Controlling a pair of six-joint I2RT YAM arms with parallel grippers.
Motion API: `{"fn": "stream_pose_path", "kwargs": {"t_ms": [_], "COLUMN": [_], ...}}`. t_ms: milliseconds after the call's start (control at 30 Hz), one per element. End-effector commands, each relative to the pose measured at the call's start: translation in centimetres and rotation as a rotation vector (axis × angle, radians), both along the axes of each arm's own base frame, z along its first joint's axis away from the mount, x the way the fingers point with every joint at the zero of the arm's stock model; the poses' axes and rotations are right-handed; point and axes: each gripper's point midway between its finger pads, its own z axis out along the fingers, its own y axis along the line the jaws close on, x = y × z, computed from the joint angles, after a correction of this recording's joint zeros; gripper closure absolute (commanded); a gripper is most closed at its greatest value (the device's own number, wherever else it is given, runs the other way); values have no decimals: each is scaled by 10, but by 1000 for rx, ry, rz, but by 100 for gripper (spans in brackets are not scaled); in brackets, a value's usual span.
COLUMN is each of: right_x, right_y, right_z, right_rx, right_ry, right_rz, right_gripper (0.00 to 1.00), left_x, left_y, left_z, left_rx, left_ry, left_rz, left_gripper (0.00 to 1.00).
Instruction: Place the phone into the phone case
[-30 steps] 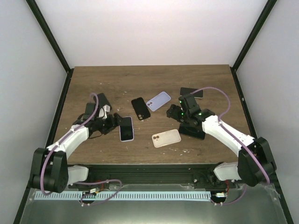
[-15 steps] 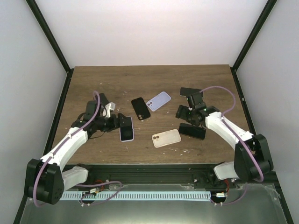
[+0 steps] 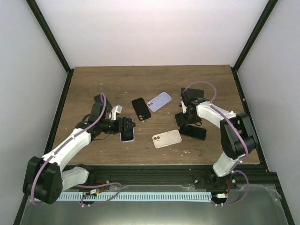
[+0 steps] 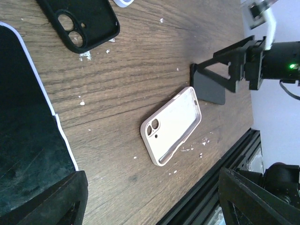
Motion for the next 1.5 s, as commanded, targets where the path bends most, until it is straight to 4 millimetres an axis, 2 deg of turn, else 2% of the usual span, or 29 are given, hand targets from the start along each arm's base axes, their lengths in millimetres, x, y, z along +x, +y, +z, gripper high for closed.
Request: {"fn": "stream_pose_path", "kwargs": {"t_ms": [0,100,167,200,367,600,667,733,900,1100,1300,1467], "right_x": [-6,-4,-10,-15,-42,-55,-54,-49,-44,-38,-39,-32], "right_y": [-10,2,12,13,-3,-42,-51,-50,-53,-51,-54,-59], "right_z": [4,31,40,39,14,-7,-8,-8,-22,-20,-32,-36], "right_rx": [-122,-64,-32,-24,-70,-119,-136,-128,-143,-145,-153,-187], "right_ry": [-6,-105,-155,-157,-54,-4,-12,-25,17,6,43,55], "right_rz": [263,387,506,550,611,570,562,571,593,616,617,606], "right_gripper": [13,11,11,11,10,2,0,0,0,0,0,2], "left_x": [-4,-7,-7,-7,-7,-8,-8,-8,-6,-4,-4,-1], "left_y": [-2,0,-1,-1,-2,-3,-2,-2,-3,-4,-5,-5], "left_z": [9,9,10,11,16,21,22,22,21,22,16,19], "left_rx": [-15,-9,-11,-13,-28,-34,-31,-31,-33,-34,-31,-23], "left_ry": [-34,-39,-39,-40,-45,-50,-51,-54,-45,-47,-29,-37], "left_rz": [-22,-25,-26,-26,-28,-33,-34,-30,-29,-27,-36,-37], "left_gripper": [23,23,23,23,23,22,22,22,21,21,21,21]}}
